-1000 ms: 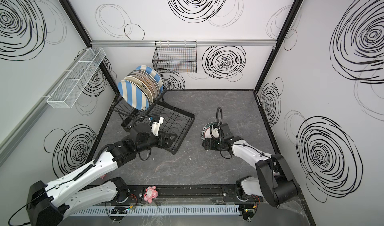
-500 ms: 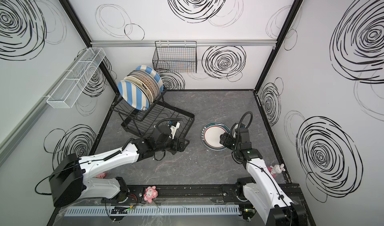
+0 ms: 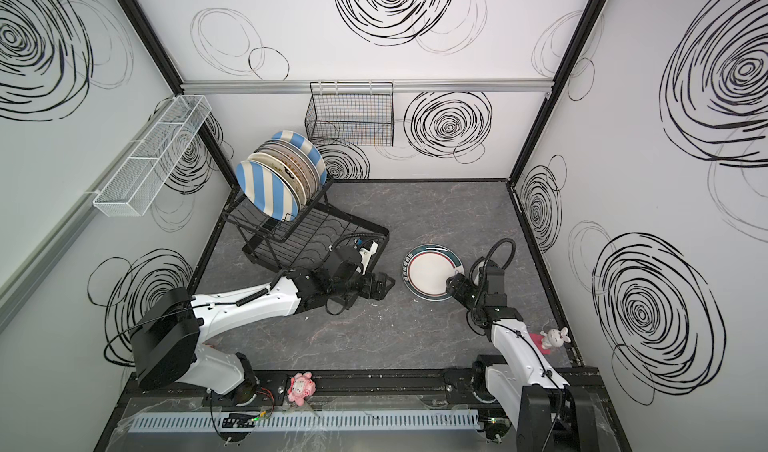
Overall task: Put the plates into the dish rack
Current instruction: 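Drag the rimmed plate toward the robot while the left gripper reaches toward it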
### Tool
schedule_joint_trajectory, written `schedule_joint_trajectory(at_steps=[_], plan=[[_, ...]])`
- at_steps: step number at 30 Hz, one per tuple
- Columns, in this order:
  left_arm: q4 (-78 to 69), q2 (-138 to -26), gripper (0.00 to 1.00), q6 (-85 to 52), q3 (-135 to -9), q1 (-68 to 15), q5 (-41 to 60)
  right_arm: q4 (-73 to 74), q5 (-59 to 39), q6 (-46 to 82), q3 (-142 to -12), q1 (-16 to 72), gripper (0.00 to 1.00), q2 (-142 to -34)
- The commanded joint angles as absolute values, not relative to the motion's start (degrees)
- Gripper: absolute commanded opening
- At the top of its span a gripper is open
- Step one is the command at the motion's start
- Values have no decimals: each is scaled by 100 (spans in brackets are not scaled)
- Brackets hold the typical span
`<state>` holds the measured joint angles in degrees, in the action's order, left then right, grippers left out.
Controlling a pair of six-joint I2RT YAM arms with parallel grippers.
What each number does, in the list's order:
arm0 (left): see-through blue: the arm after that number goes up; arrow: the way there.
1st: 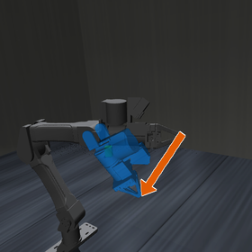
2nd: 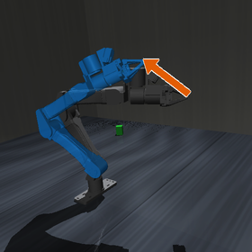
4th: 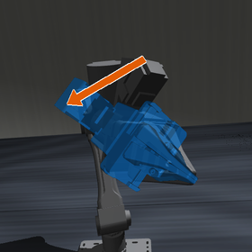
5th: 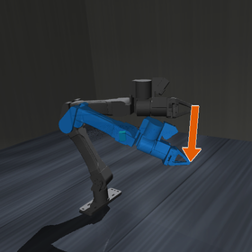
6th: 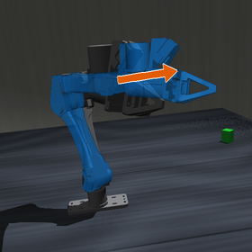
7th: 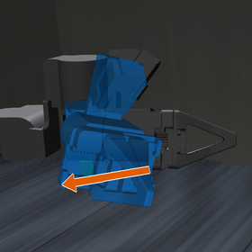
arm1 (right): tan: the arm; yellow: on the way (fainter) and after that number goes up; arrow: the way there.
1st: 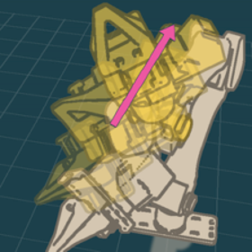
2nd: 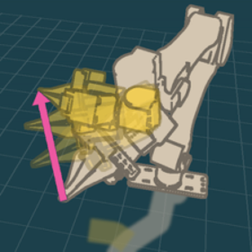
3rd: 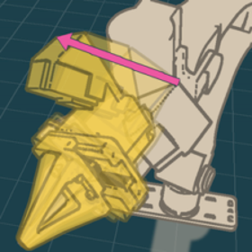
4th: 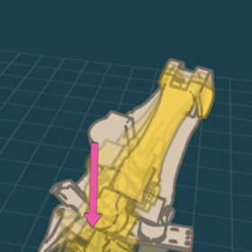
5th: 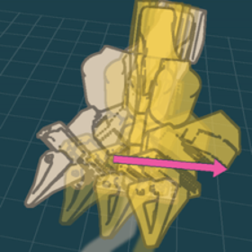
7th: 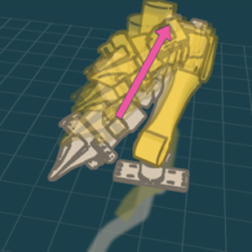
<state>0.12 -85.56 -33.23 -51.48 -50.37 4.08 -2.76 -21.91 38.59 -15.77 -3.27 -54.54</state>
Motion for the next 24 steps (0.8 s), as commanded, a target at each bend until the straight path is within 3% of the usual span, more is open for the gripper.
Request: schedule_joint_trajectory(at_steps=[1, 19, 24], plan=[[-114, -8420, 96, -3225, -5240, -5037, 453, 263, -2552, 3829, -1495, -538, 74, -5625], [-52, -8373, 96, -3217, -5247, -4993, 596, 790, -3205, 3314, -1697, -923, 48, -7395], [22, -8200, 96, -3226, -5204, -4974, 566, 878, -3118, 3279, -1714, -932, 35, -7628]])
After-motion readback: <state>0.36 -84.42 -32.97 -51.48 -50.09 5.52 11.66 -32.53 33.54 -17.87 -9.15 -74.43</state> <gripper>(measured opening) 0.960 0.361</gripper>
